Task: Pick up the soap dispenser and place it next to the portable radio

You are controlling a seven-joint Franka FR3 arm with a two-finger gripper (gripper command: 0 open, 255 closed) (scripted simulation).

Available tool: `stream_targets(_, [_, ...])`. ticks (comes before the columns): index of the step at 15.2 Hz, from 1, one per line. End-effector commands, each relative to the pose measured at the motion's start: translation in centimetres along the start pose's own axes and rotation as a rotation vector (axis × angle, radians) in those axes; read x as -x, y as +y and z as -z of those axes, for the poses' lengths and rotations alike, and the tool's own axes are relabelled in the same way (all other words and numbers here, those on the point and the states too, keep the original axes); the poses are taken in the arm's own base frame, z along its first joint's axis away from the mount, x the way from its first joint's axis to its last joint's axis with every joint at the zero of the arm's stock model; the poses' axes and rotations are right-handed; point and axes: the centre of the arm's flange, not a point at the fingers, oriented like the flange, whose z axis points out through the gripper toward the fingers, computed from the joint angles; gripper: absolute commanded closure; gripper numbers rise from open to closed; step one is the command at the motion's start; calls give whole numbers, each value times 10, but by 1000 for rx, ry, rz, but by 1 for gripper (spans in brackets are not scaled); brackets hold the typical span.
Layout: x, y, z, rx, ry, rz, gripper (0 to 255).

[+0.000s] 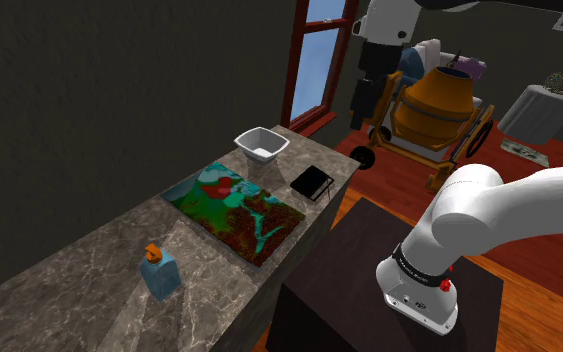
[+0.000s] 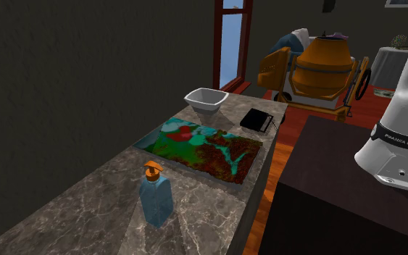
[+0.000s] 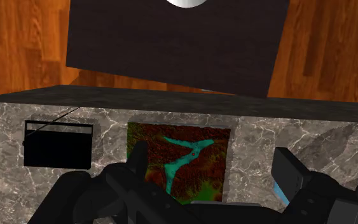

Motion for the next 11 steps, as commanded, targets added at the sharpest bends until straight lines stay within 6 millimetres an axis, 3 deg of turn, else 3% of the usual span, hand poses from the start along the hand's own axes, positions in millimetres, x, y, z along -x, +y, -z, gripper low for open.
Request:
stream_targets(1, [0,0,0,0,0,0,0])
stream_targets(11, [-69,-85,-73,14,23,-8,0])
